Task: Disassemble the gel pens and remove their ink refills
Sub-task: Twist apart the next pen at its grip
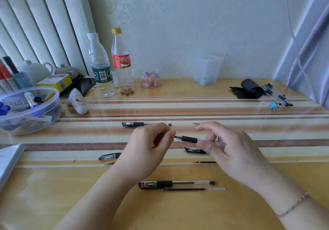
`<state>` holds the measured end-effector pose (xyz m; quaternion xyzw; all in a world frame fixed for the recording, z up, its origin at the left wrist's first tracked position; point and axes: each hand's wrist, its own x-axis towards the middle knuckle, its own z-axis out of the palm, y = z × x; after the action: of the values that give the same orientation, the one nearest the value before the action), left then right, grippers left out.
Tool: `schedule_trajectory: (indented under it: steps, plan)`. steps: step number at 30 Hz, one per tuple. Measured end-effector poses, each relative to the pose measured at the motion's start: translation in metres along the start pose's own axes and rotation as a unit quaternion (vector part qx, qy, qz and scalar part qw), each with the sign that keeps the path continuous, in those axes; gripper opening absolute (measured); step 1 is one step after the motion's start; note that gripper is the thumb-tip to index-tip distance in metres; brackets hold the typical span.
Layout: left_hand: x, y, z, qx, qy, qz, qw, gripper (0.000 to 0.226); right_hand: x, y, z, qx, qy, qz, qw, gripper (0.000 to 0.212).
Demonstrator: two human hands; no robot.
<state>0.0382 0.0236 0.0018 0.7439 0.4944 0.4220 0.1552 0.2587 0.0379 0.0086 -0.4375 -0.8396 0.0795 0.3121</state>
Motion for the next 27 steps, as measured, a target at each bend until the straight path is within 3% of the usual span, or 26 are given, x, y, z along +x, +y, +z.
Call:
schedule_trajectory:
  steps: [4,7,10,12,14,16,19,23,27]
  plan:
    - [0.002,-0.005,-0.007,-0.023,0.016,-0.057,0.998,0.019,0.001,0.009,-0.011,-0.089,-0.011,-0.004,0.996,0.023]
    - [0.006,-0.013,-0.015,-0.015,0.061,-0.087,0.994,0.019,-0.001,0.034,-0.024,-0.112,-0.043,0.087,0.989,0.005]
    - [0.008,-0.014,-0.016,-0.022,0.086,-0.095,0.992,0.020,-0.002,0.050,-0.031,-0.012,0.003,0.133,0.991,0.011]
    - [0.006,-0.007,-0.010,-0.032,0.070,-0.088,0.993,0.020,0.002,0.041,-0.027,0.119,0.032,0.120,0.985,0.018]
    - [0.003,-0.001,-0.002,-0.041,0.050,-0.077,0.995,0.019,0.004,0.028,-0.017,0.150,0.016,0.067,0.986,0.021]
    - [0.001,0.002,0.001,-0.043,0.037,-0.071,0.996,0.019,0.006,0.023,-0.010,0.103,0.004,0.033,0.994,0.017]
    - [0.001,0.002,0.002,-0.034,0.021,-0.058,0.997,0.019,0.007,0.028,-0.006,0.105,0.015,0.063,0.992,0.013]
    - [0.000,0.001,0.001,-0.022,0.034,-0.051,0.998,0.019,0.008,0.043,-0.014,-0.007,0.012,0.069,0.997,0.026]
    - [0.003,-0.006,-0.003,-0.015,0.089,-0.078,0.993,0.020,0.005,0.091,-0.032,-0.130,0.076,0.225,0.963,0.017]
